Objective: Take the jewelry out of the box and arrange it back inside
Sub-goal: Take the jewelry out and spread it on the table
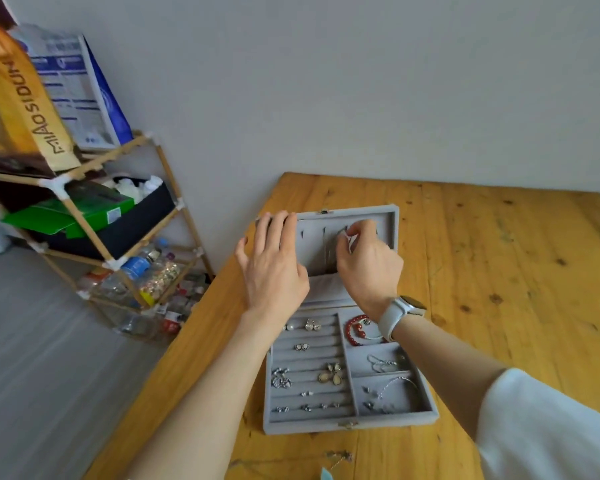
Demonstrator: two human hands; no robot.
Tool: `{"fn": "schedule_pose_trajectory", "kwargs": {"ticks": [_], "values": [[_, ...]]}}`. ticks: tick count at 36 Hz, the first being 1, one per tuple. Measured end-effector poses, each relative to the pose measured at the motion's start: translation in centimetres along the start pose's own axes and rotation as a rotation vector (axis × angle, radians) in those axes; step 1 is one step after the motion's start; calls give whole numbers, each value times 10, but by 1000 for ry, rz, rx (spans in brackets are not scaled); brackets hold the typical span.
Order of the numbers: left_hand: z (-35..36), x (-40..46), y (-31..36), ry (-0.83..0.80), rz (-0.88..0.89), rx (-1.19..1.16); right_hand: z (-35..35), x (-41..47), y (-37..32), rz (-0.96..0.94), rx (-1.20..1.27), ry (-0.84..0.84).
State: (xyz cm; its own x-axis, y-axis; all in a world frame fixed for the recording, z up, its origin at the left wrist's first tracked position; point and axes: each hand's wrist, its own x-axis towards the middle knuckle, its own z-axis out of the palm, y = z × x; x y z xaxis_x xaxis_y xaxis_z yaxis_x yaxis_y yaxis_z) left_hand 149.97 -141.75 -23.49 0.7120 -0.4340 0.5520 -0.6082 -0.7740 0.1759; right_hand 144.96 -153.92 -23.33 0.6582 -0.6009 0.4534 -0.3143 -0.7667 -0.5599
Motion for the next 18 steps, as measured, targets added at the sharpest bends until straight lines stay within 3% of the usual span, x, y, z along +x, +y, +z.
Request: {"fn": "schedule_pose_trajectory", "kwargs": {"ticks": [3, 9, 18], "values": [[2, 0, 1, 27, 4, -13, 5, -2, -5, -58, -20, -40], [0, 0, 3, 30, -6, -41, 13, 2, -7, 73, -23, -84], [-3, 1, 4, -3, -12, -24, 22, 6, -14, 71, -139, -91]]}}
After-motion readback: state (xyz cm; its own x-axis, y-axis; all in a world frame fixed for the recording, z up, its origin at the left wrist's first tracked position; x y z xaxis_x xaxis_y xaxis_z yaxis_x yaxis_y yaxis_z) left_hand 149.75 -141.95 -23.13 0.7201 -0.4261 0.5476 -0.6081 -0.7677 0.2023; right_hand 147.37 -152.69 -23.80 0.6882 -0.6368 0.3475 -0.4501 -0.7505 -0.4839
